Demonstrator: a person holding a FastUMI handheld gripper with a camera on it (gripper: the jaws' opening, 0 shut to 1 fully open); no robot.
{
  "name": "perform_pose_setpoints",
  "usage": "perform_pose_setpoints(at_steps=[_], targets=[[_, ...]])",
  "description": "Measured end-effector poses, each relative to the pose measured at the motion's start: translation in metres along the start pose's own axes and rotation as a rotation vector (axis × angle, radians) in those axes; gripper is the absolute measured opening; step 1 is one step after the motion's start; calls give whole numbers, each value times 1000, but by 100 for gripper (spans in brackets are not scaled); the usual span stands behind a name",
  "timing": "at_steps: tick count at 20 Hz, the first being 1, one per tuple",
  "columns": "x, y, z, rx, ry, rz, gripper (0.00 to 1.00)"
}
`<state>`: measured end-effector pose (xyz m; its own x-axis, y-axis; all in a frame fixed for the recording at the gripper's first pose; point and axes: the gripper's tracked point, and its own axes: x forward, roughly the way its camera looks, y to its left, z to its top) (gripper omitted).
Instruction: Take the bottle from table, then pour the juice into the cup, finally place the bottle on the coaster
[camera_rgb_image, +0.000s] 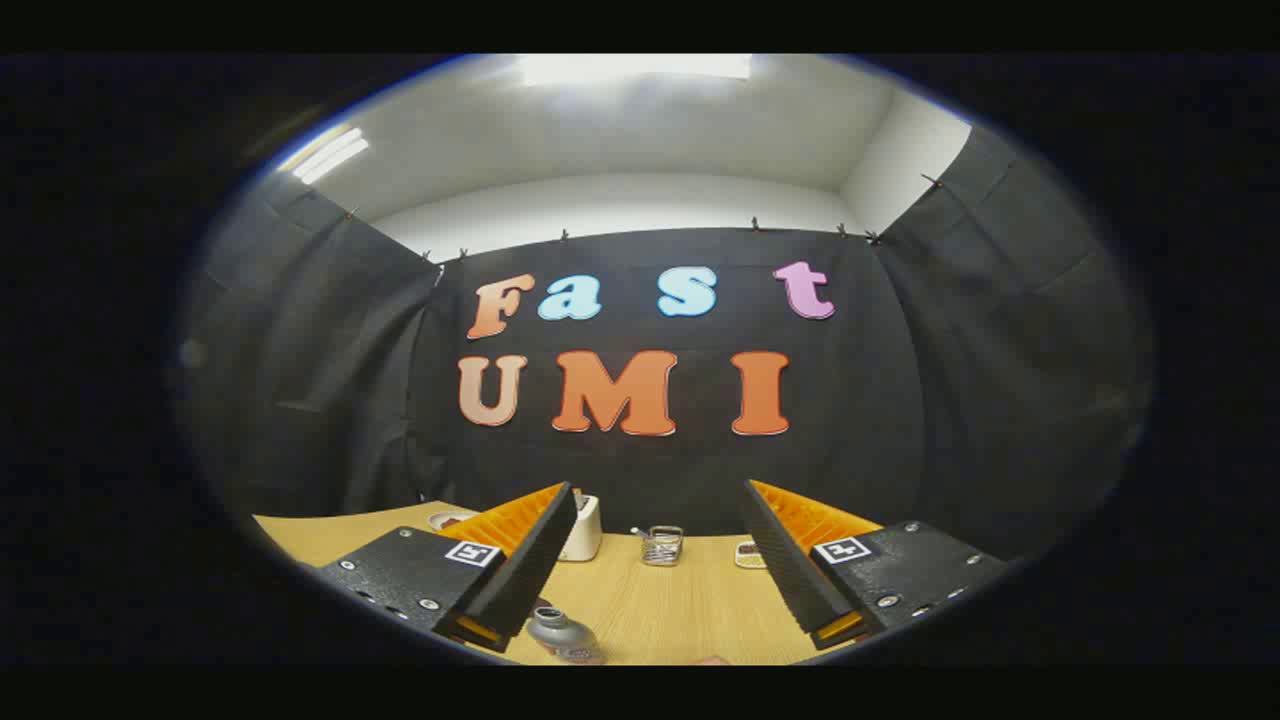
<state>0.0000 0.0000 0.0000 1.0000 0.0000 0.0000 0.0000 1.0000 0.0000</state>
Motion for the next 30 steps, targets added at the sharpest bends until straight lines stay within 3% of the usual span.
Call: perform_pose_setpoints(at_steps=[19,30], targets=[[3,-1,-20,0,33,-14,98],[-3,13,-74,39,126,22,98]])
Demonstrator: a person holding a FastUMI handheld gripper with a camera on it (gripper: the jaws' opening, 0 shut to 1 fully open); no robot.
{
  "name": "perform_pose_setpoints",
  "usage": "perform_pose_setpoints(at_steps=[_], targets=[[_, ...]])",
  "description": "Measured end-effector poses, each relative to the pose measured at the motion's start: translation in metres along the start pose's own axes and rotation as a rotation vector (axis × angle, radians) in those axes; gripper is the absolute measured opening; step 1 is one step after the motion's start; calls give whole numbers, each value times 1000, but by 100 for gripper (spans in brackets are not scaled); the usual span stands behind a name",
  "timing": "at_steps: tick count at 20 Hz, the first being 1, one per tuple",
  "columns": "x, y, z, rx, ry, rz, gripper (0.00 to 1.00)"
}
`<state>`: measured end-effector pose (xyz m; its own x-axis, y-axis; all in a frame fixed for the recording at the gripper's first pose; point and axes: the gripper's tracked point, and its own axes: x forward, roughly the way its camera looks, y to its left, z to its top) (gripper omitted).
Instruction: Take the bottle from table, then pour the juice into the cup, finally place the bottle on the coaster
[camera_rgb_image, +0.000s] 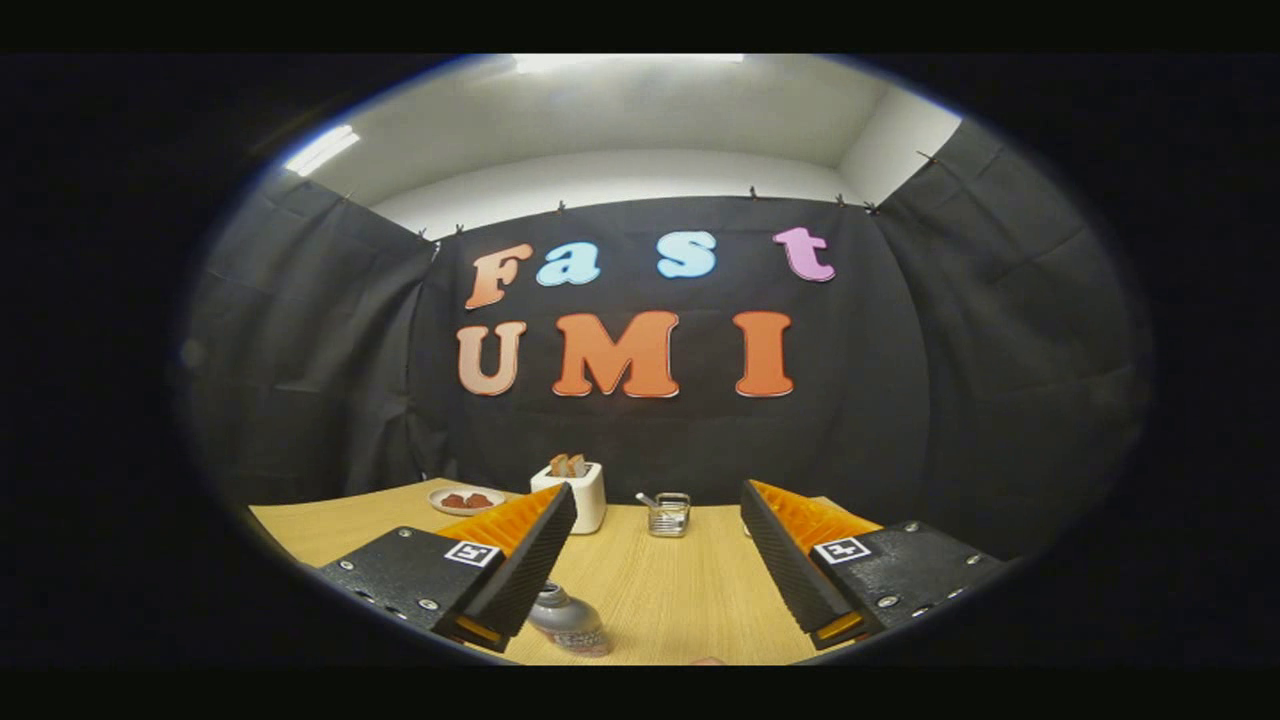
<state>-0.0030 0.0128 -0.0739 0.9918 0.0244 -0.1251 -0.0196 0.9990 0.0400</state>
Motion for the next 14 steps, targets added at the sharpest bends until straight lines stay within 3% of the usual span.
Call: perform_pose_setpoints(at_steps=[14], targets=[[-16,56,-69,76,105,182,98]])
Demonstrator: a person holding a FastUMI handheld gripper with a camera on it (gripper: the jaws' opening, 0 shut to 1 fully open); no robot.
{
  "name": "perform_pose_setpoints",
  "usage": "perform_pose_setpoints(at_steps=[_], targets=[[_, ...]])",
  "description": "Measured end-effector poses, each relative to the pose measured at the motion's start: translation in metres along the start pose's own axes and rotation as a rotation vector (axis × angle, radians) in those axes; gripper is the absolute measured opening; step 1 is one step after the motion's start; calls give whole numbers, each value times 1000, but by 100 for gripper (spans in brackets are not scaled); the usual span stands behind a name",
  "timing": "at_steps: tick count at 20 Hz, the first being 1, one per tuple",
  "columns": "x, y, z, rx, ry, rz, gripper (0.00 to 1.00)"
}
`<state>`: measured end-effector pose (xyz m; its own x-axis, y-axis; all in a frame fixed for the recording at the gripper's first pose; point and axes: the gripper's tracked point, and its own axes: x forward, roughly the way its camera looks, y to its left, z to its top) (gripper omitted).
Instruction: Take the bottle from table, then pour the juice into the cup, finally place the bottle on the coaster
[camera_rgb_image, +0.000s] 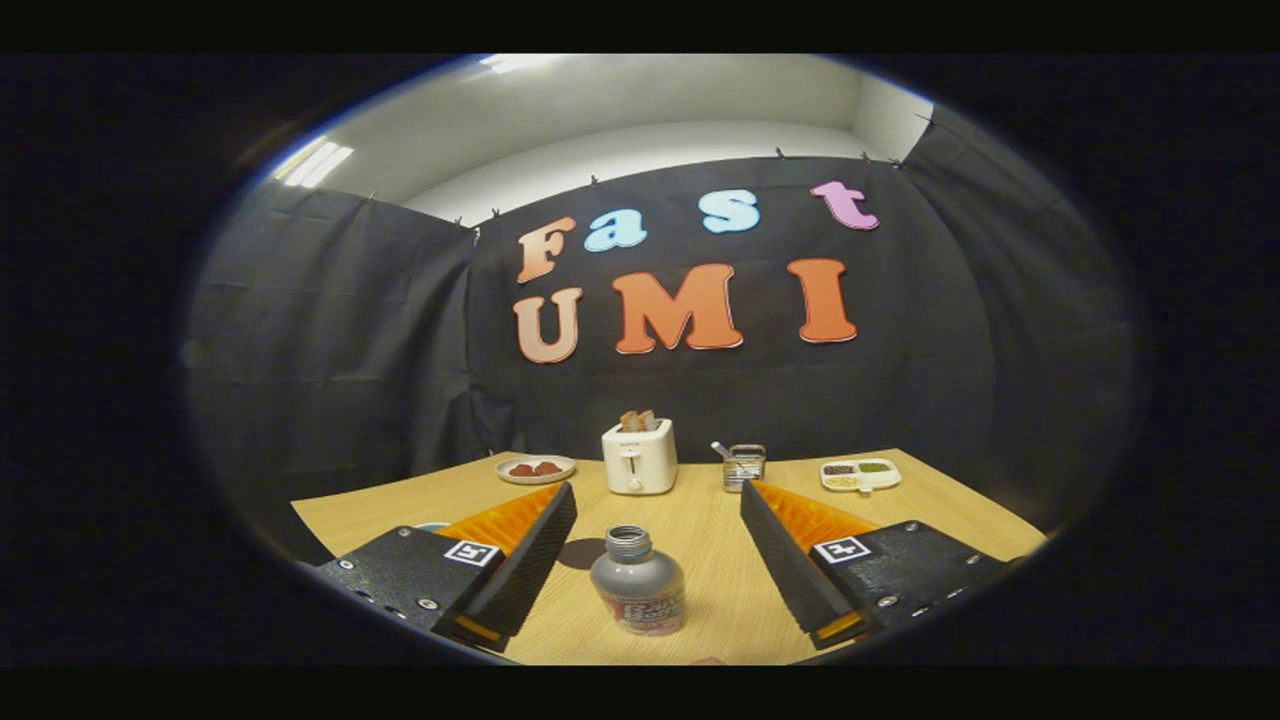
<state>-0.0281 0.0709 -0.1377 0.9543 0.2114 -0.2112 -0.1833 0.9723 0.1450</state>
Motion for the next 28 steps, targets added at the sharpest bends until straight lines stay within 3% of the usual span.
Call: perform_pose_setpoints(at_steps=[9,26,28], targets=[[5,16,-59,37,101,37,98],[10,2,-152,51,281,-53,97],[10,1,-158,44,295,-59,90]])
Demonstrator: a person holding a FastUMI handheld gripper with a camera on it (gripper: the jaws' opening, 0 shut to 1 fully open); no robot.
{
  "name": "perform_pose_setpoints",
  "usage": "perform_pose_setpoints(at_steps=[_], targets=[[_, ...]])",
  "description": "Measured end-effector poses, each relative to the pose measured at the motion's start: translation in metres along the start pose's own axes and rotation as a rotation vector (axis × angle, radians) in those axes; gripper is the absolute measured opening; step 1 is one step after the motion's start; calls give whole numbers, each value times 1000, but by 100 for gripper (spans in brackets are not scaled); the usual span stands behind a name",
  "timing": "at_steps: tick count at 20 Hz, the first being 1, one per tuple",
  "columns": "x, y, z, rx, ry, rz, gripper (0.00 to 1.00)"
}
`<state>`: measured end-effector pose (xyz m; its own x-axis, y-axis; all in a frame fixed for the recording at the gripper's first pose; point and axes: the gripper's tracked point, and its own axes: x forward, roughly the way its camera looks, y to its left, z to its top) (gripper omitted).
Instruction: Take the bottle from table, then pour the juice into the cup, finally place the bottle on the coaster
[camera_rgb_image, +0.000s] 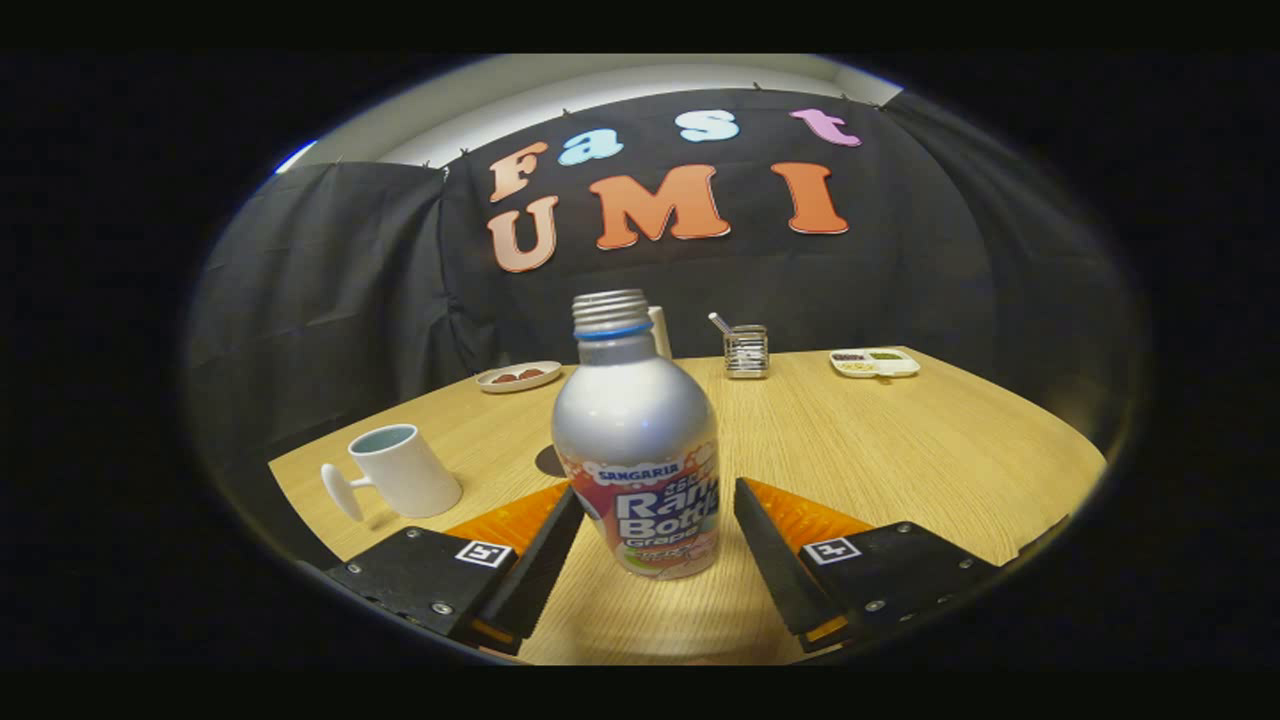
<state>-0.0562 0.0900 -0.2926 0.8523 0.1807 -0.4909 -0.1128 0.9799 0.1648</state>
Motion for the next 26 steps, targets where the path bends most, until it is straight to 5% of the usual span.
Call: perform_pose_setpoints(at_steps=[3,9,21,26], targets=[[1,0,1,-21,7,-12,81],[4,9,16,-136,-6,-32,78],[14,28,64,-612,-131,-208,78],[29,54,66,-729,-142,-189,78]])
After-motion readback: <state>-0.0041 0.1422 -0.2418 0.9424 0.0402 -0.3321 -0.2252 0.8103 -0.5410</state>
